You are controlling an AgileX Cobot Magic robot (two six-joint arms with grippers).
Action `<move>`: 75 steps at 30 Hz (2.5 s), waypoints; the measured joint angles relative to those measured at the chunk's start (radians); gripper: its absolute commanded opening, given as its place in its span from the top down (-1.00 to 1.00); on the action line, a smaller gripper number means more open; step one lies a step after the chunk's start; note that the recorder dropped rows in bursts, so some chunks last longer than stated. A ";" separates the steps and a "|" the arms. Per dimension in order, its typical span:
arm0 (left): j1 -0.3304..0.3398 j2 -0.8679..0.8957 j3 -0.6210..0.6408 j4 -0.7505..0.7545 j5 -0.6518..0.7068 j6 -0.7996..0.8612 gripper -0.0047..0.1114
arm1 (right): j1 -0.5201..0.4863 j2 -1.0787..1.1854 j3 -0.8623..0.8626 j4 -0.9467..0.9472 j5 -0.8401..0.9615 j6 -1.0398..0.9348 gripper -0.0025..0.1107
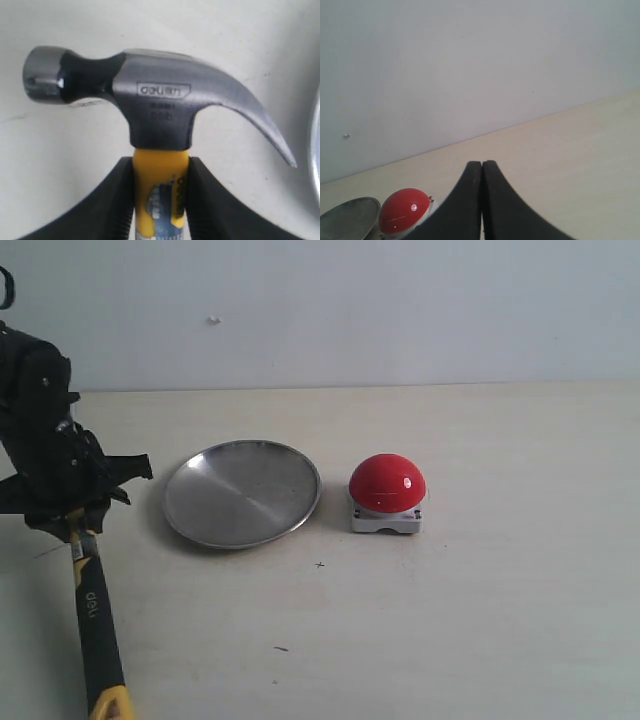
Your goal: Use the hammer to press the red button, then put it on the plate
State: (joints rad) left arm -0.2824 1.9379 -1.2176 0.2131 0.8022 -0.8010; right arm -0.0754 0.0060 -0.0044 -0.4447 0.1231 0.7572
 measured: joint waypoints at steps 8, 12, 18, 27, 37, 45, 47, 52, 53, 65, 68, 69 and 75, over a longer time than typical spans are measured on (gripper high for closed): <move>0.061 -0.080 0.000 -0.101 0.077 0.167 0.92 | 0.000 0.000 0.000 0.000 0.000 0.000 0.95; 0.063 -0.085 0.000 -0.111 0.076 0.193 0.92 | 0.000 0.000 0.000 0.000 0.000 0.000 0.95; 0.063 -0.079 0.002 -0.119 0.051 0.207 0.92 | 0.000 0.000 0.000 0.000 0.000 0.000 0.95; 0.122 -0.041 -0.052 -0.284 0.100 0.414 0.92 | 0.000 0.000 0.000 0.000 0.000 0.000 0.95; 0.211 -0.033 -0.065 -0.428 0.142 0.631 0.92 | 0.000 0.000 0.000 0.000 0.000 0.000 0.95; 0.270 -0.033 -0.065 -0.644 0.157 0.861 0.92 | 0.000 0.000 0.000 0.000 0.000 0.000 0.95; 0.284 -0.033 -0.065 -0.674 0.157 0.903 0.92 | 0.000 0.000 0.000 0.000 0.000 0.000 0.95; 0.330 -0.033 -0.065 -0.772 0.189 1.030 0.92 | 0.000 0.000 0.000 0.000 0.000 0.000 0.95; 0.339 -0.033 -0.065 -0.795 0.198 1.057 0.92 | 0.000 0.000 0.000 0.000 0.000 0.000 0.95; 0.396 -0.033 -0.065 -0.961 0.288 1.273 0.92 | 0.000 0.000 0.000 0.000 0.000 0.000 0.95; 0.408 -0.033 -0.065 -0.961 0.302 1.300 0.92 | 0.000 0.000 0.000 0.000 0.000 0.000 0.95; 0.413 -0.033 -0.065 -0.963 0.308 1.307 0.92 | 0.000 0.000 0.000 0.000 0.000 0.000 0.95; 0.431 -0.033 -0.065 -1.009 0.330 1.365 0.92 | 0.000 0.000 0.000 0.000 0.000 0.000 0.95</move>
State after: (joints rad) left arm 0.1482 1.9046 -1.2827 -0.7959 1.1319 0.5641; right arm -0.0754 0.0060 -0.0044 -0.4447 0.1231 0.7572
